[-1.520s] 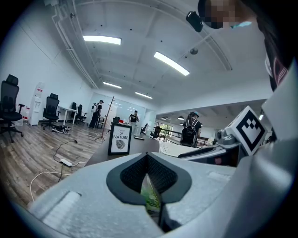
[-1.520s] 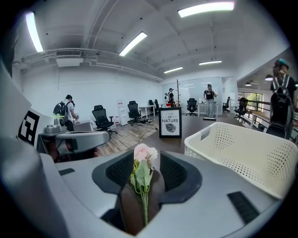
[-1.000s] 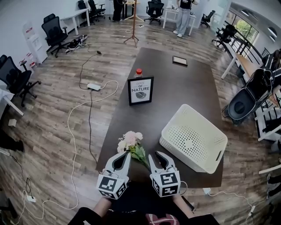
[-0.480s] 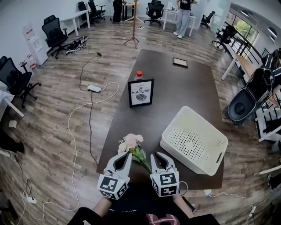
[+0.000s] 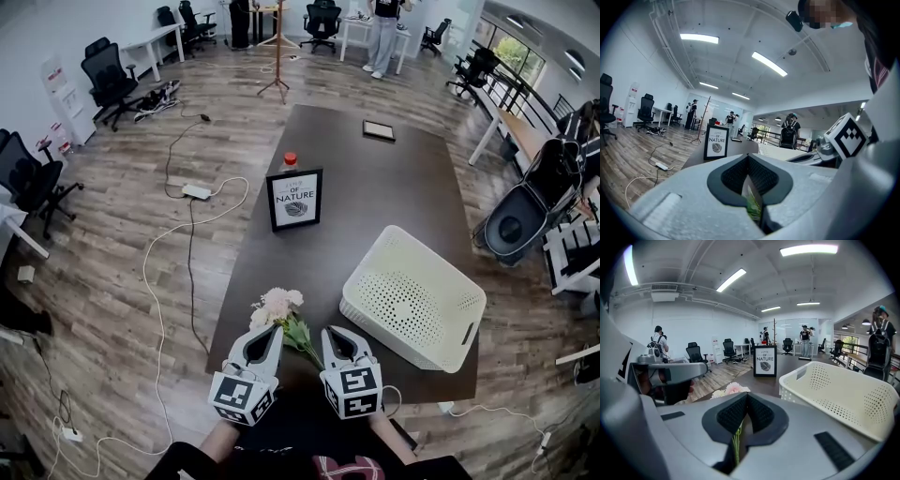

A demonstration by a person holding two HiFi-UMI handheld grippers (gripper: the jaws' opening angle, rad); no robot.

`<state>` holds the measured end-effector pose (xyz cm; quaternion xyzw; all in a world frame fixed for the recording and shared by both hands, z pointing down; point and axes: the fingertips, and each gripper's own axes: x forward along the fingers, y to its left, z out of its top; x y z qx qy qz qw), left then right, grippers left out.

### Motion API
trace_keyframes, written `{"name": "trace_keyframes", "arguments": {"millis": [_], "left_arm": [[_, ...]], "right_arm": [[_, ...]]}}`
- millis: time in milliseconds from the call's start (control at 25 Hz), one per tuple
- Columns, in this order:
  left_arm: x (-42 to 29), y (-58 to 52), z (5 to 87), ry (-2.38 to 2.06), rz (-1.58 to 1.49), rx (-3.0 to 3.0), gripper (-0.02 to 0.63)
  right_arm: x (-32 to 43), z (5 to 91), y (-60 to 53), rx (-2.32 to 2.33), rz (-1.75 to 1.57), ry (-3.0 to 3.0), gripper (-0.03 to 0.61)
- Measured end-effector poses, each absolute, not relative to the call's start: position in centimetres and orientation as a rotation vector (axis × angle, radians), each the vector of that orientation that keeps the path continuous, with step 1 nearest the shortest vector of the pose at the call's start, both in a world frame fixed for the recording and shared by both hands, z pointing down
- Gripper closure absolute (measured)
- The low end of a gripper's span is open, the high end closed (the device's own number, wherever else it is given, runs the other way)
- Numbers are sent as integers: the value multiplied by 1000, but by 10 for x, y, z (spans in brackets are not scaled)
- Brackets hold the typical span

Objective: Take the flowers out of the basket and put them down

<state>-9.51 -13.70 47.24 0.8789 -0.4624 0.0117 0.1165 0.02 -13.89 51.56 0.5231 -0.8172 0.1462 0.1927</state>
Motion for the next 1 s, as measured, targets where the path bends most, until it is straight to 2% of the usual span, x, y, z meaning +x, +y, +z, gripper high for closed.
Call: {"name": "trace_keyframes", "arguments": {"millis": [1000], "left_arm": [[-94, -135, 474, -1353, 32, 2573, 606]], "right_arm": [[6, 510, -136, 1524, 357, -2301, 574]]}}
